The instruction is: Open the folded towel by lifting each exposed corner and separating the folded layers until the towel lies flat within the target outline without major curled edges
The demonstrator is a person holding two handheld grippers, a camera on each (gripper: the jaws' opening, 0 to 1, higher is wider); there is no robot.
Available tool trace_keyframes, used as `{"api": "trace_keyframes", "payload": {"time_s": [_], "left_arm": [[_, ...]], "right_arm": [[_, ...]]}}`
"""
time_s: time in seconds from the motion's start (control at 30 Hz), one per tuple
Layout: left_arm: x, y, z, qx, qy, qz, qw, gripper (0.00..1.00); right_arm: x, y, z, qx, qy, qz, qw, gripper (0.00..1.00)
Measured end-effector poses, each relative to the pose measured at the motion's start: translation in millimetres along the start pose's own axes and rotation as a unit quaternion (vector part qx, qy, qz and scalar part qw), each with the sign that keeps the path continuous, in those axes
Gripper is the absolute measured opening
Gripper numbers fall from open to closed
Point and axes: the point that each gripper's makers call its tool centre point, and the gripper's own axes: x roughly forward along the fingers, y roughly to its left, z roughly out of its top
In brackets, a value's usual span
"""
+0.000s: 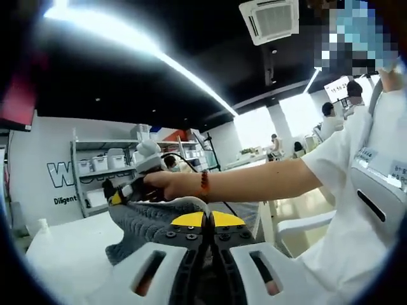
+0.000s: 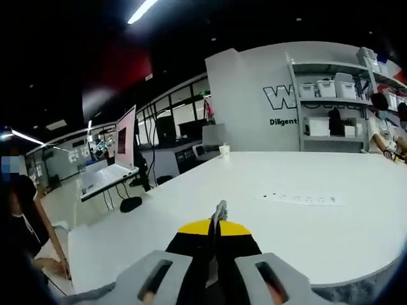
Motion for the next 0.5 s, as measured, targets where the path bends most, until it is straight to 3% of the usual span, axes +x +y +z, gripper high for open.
{"api": "trace_keyframes", "payload": {"time_s": [0.5], "left_arm": [[-18, 4.5, 4.8, 0.016, -0.001, 0.023, 0.9996, 0.0]], "right_arm": [[15, 37, 18.4, -0.017, -0.012, 0.028, 0.9994, 0.0]]}}
